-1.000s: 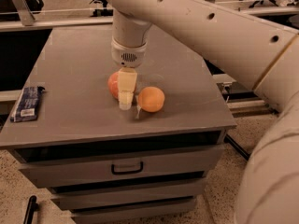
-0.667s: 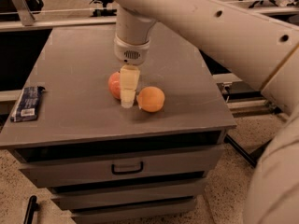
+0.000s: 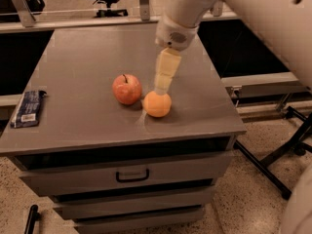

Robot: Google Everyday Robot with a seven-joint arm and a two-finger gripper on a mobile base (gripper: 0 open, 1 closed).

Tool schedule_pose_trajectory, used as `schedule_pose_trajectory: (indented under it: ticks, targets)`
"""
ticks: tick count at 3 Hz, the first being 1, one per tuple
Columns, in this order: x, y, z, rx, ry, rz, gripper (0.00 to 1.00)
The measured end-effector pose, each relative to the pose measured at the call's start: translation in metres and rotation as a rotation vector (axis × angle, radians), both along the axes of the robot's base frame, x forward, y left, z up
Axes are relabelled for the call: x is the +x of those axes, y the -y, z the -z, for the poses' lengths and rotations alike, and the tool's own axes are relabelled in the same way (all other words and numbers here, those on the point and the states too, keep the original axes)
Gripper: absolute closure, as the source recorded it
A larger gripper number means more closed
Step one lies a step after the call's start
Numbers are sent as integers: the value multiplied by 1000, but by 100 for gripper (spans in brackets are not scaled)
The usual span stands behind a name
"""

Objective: Move apple near orange

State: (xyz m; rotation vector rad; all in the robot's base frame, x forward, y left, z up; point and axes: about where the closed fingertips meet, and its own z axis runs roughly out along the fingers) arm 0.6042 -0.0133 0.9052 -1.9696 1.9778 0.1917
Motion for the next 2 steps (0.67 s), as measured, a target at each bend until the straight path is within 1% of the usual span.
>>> schedule_pose_trajectory:
  ticks: [1,2]
  targets:
    - [13,41,-22,94,-8,101,0]
    - [17,42,-29,115,3,110,0]
